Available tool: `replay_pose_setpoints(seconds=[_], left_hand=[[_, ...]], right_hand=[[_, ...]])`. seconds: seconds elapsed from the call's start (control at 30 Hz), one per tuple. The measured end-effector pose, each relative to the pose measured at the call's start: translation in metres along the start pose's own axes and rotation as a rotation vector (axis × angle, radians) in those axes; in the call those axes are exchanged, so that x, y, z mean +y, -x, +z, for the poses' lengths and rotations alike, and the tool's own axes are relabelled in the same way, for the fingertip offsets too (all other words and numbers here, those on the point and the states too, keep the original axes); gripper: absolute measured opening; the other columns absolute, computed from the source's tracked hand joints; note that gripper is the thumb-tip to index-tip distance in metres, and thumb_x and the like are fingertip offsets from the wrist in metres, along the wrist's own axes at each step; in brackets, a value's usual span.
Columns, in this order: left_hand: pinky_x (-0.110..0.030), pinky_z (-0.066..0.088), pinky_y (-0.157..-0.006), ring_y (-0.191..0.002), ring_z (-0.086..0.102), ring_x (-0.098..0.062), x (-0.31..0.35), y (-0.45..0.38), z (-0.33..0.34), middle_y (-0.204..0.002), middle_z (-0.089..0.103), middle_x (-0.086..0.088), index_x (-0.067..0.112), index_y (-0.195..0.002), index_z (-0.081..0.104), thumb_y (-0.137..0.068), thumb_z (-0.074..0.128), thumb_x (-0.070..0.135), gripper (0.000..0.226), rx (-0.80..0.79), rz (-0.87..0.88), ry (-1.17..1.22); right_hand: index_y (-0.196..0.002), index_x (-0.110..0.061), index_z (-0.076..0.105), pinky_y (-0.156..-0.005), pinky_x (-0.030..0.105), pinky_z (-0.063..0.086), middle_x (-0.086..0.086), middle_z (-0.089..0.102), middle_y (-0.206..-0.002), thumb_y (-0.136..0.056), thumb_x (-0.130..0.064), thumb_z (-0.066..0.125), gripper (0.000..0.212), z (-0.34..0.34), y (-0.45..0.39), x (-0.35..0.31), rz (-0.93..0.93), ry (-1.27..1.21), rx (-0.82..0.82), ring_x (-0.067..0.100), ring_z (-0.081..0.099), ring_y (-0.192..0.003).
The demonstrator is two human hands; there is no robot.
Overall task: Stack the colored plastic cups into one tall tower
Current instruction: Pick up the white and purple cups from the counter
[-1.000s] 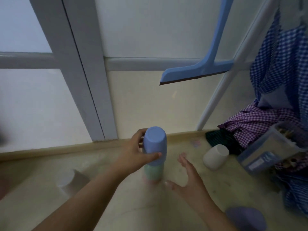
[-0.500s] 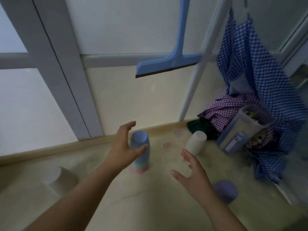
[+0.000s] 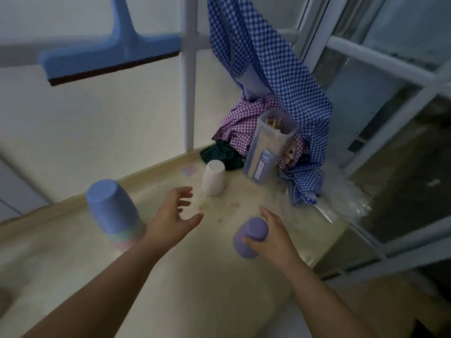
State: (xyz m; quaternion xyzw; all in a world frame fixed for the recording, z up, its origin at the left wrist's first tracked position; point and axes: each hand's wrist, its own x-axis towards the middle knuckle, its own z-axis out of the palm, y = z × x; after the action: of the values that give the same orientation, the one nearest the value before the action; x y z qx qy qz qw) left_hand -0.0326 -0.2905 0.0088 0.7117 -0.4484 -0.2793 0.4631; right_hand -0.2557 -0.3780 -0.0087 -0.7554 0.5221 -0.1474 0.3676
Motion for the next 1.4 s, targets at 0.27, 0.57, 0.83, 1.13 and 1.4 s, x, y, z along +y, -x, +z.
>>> replay_pose_setpoints(seconds=[0.27, 0.57, 0.83, 1.13, 1.4], left_hand=[[-0.029, 0.044, -0.085, -0.100, 0.054, -0.014, -0.022, -0.040, 0.024, -0.118, 0.052, -0.001, 0.023, -0.120, 0.043, -0.071, 0.073, 0.020, 0.057, -0.037, -0.122, -0.015], [-0.042, 0.042, -0.099, -0.115, 0.047, -0.016, -0.027, -0.115, 0.037, -0.134, 0.046, 0.000, 0.021, -0.125, 0.039, -0.066, 0.077, 0.023, 0.070, 0.000, -0.073, -0.068], [-0.030, 0.036, -0.088, -0.108, 0.047, -0.018, -0.036, -0.155, 0.075, -0.116, 0.050, -0.003, 0.015, -0.122, 0.039, -0.064, 0.077, 0.017, 0.070, -0.036, -0.142, -0.017], [-0.022, 0.040, -0.078, -0.103, 0.053, -0.015, 0.003, -0.138, 0.037, -0.113, 0.057, 0.003, 0.027, -0.114, 0.045, -0.060, 0.079, 0.021, 0.064, 0.058, -0.054, 0.027], [-0.023, 0.047, -0.085, -0.100, 0.054, -0.007, 0.093, -0.066, -0.123, -0.116, 0.055, 0.006, 0.029, -0.116, 0.045, -0.056, 0.074, 0.033, 0.067, 0.364, 0.145, -0.023]], right_hand=[[-0.107, -0.031, 0.047, -0.073, 0.002, 0.038, -0.006, 0.058, -0.105, -0.059, -0.025, 0.084, 0.061, 0.021, -0.007, 0.027, 0.082, -0.203, 0.064, 0.011, 0.056, -0.096], [-0.102, -0.041, 0.046, -0.077, 0.012, 0.042, -0.026, 0.053, -0.101, -0.064, -0.031, 0.080, 0.052, 0.002, -0.074, -0.022, -0.063, -0.287, 0.119, -0.008, 0.053, -0.092], [-0.109, -0.039, 0.044, -0.075, 0.006, 0.039, -0.031, 0.047, -0.101, -0.063, -0.032, 0.081, 0.060, 0.003, -0.101, -0.013, -0.027, -0.317, 0.147, -0.007, 0.051, -0.092], [-0.107, -0.043, 0.041, -0.085, 0.027, 0.042, -0.033, 0.043, -0.103, -0.068, -0.029, 0.078, 0.056, -0.003, -0.098, -0.021, -0.047, -0.371, 0.114, 0.007, 0.051, -0.095], [-0.109, -0.042, 0.037, -0.080, 0.030, 0.040, -0.009, 0.050, -0.108, -0.069, -0.031, 0.078, 0.058, 0.002, -0.079, -0.120, -0.268, -0.386, 0.001, 0.016, 0.050, -0.095]])
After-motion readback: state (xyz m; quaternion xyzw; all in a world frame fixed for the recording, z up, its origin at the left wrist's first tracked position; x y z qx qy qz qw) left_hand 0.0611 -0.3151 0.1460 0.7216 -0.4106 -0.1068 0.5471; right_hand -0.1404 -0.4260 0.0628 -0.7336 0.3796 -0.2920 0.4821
